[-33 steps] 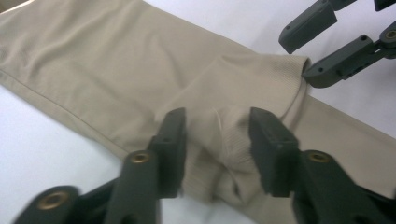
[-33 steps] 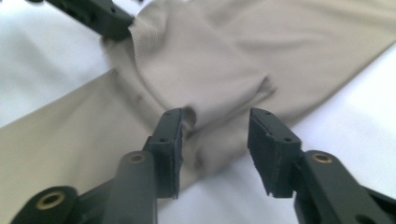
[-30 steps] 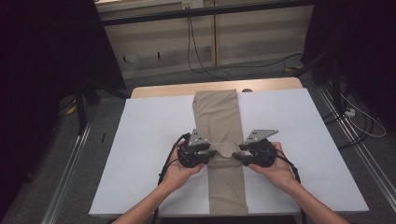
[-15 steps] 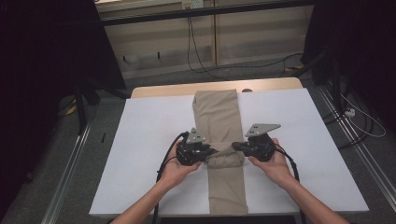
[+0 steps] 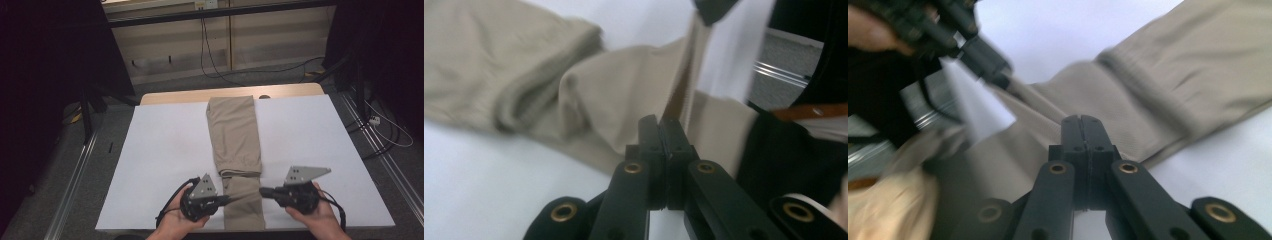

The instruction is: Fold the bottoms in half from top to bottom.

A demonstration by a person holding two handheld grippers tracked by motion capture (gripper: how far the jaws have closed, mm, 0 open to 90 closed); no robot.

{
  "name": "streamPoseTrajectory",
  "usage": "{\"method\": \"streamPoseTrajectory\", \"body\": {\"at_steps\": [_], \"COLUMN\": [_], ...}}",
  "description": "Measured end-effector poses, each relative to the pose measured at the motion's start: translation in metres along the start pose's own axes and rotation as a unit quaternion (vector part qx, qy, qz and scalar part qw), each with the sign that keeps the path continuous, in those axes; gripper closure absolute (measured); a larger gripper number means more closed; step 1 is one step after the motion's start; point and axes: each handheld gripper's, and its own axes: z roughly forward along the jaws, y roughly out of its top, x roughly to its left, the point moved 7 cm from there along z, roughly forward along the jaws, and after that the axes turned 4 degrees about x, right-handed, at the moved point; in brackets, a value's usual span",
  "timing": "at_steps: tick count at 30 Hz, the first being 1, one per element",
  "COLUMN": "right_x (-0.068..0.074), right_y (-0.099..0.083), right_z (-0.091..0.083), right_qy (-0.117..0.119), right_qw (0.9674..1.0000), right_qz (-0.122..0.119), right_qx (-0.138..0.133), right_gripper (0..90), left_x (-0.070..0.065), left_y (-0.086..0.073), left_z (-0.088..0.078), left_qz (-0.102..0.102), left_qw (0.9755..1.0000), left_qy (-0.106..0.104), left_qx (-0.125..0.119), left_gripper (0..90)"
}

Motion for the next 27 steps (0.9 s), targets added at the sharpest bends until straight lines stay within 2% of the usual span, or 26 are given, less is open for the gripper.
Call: {"method": "streamPoseTrajectory", "body": {"at_steps": [1,3,4,6,8,10,11,12,14,15,16,19,21,24,26,27], "right_x": [0.008,0.022,0.028,0.037,0.042,0.044,0.046,0.048,0.048,0.047,0.045,0.031,0.018,-0.005,-0.023,-0.033], "right_y": [-0.007,-0.021,-0.027,-0.037,-0.044,-0.047,-0.048,-0.048,-0.049,-0.048,-0.048,-0.040,-0.032,-0.019,-0.009,-0.004], "right_z": [-0.001,-0.003,-0.003,-0.001,0.000,0.001,0.001,0.002,0.005,0.005,0.004,0.004,0.006,0.015,0.023,0.028], "right_qy": [-0.004,0.010,0.014,0.025,0.035,0.041,0.050,0.049,0.054,0.057,0.058,0.037,0.017,-0.013,-0.032,-0.043], "right_qw": [0.9999,0.9998,0.9997,0.9989,0.9981,0.9976,0.9972,0.9969,0.9962,0.9962,0.9963,0.9982,0.9991,0.9990,0.9985,0.9979], "right_qz": [-0.007,-0.005,-0.005,-0.010,-0.011,-0.006,-0.005,-0.011,-0.013,-0.010,-0.010,0.002,0.003,-0.007,-0.014,-0.017], "right_qx": [0.006,0.016,0.021,0.039,0.050,0.055,0.057,0.061,0.066,0.065,0.063,0.047,0.038,0.041,0.042,0.045], "right_gripper": [90.0,90.0,90.0,90.0,90.0,90.0,90.0,90.0,88.5,81.8,76.3,64.4,58.4,55.7,55.1,52.8], "left_x": [-0.008,-0.019,-0.026,-0.035,-0.042,-0.042,-0.042,-0.041,-0.036,-0.034,-0.031,-0.016,-0.001,0.031,0.051,0.062], "left_y": [-0.004,-0.015,-0.019,-0.027,-0.031,-0.034,-0.033,-0.033,-0.033,-0.033,-0.032,-0.023,-0.015,-0.005,0.001,0.005], "left_z": [0.000,0.002,0.003,0.005,0.006,0.005,0.005,0.004,0.004,0.003,0.003,0.001,0.002,0.008,0.014,0.017], "left_qz": [0.002,0.008,0.007,0.016,0.013,0.013,0.003,0.005,-0.016,-0.023,-0.025,-0.034,-0.032,-0.028,-0.036,-0.033], "left_qw": [0.9999,0.9996,0.9993,0.9983,0.9978,0.9976,0.9979,0.9977,0.9972,0.9971,0.9975,0.9988,0.9994,0.9982,0.9968,0.9958], "left_qy": [-0.010,-0.015,-0.024,-0.031,-0.042,-0.047,-0.048,-0.051,-0.059,-0.060,-0.054,-0.029,0.001,0.054,0.071,0.085], "left_qx": [0.003,0.024,0.027,0.046,0.050,0.050,0.044,0.044,0.043,0.042,0.039,0.020,0.010,0.004,0.004,0.001], "left_gripper": [90.0,90.0,90.0,90.0,90.0,90.0,90.0,89.3,80.0,71.7,67.5,54.9,49.2,42.6,39.9,39.7]}}
